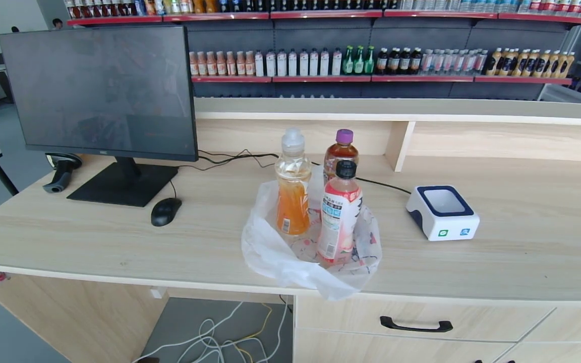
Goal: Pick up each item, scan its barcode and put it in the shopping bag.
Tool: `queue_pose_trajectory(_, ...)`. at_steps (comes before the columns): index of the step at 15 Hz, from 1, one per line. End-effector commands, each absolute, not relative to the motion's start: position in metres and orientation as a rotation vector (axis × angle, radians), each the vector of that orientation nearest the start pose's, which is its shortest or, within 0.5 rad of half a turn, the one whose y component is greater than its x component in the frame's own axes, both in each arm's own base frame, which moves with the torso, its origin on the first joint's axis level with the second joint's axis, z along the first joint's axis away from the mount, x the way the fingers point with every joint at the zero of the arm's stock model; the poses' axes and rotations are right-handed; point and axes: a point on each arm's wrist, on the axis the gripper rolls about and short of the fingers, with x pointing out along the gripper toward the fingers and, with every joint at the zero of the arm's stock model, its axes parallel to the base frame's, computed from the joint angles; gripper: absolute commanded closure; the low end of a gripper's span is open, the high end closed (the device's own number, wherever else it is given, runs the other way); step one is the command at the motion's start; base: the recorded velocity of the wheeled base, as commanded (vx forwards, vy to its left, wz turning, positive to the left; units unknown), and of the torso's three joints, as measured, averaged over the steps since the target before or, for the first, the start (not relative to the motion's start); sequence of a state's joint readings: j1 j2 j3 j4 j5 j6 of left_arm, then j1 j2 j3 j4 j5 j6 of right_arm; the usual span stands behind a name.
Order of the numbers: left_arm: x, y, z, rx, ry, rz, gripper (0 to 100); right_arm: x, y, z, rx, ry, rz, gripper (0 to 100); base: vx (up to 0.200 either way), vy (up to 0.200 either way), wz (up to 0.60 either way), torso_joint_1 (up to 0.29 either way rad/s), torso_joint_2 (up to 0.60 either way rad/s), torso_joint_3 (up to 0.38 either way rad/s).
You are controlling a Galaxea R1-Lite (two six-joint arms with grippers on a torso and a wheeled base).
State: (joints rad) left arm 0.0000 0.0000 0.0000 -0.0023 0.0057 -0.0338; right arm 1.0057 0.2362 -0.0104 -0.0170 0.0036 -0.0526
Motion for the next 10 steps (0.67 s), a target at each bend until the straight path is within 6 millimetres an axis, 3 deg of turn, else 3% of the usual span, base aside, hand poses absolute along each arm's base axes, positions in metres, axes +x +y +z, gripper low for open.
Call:
queue_pose_trajectory(1, -0.023, 0.0, 0.076, -0.034, -0.003, 0.006, 0, -0.005, -0.006, 0.078, -0.096, 0.167, 0.887, 0, 0.0, 0.0, 0.0, 0.0, 0.0, 0.0)
queue_pose_trajectory(5, -0.023, 0.0, 0.076, -0.037, -0.002, 0.006, 0, -0.007, -0.001, 0.078, -0.052, 0.209, 0.146, 0, 0.0, 0.0, 0.0, 0.0, 0.0, 0.0)
queue_pose_trajectory(9, -0.023, 0.0, 0.076, -0.034, -0.003, 0.005, 0, -0.019, 0.001, 0.076, -0.038, 0.054, -0.017, 0, 0.0, 0.0, 0.0, 0.0, 0.0, 0.0)
queue_pose_trajectory(10, -0.023, 0.0, 0.076, -0.034, -0.003, 0.005, 0, -0.021, 0.0, 0.076, -0.035, 0.026, -0.023, 0, -0.2, 0.0, 0.0, 0.007, 0.0, -0.002)
